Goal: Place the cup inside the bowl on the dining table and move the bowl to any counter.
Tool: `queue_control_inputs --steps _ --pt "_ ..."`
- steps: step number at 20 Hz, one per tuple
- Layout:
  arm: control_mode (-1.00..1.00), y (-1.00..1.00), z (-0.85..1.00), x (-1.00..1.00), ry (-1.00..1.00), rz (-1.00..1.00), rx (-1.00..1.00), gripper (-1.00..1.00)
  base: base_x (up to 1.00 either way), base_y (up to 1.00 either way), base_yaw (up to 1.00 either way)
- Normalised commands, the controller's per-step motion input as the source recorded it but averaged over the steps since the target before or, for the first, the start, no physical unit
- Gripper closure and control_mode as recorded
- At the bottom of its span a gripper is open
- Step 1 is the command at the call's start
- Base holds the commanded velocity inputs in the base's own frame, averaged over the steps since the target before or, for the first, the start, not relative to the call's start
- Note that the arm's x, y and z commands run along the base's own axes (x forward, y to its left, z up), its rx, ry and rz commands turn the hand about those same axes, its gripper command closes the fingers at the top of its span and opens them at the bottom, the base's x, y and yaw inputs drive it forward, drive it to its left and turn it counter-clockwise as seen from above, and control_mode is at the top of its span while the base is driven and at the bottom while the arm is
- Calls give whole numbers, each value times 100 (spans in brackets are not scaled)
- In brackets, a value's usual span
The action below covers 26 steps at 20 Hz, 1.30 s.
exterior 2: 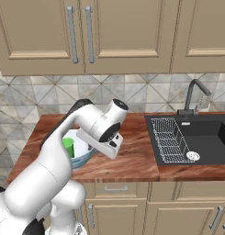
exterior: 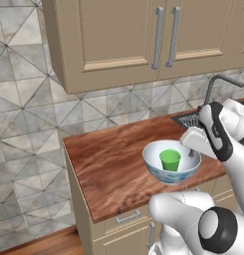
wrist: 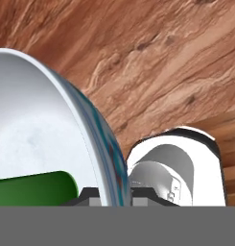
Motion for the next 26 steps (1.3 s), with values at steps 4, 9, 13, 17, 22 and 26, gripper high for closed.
queue_control_inputs --steps 4,9,13,17,22,26 --pt "-100 19 -38 40 0 1 0 100 0 0 0" --pt "-100 15 -39 42 -1 3 0 100 0 0 0" --pt "-100 12 -22 40 -1 4 0 100 0 0 0" --pt "-100 9 -6 37 -1 3 0 100 0 0 0" --pt "-100 9 0 35 0 1 0 100 0 0 0" --pt "-100 10 -2 38 0 0 0 100 0 0 0"
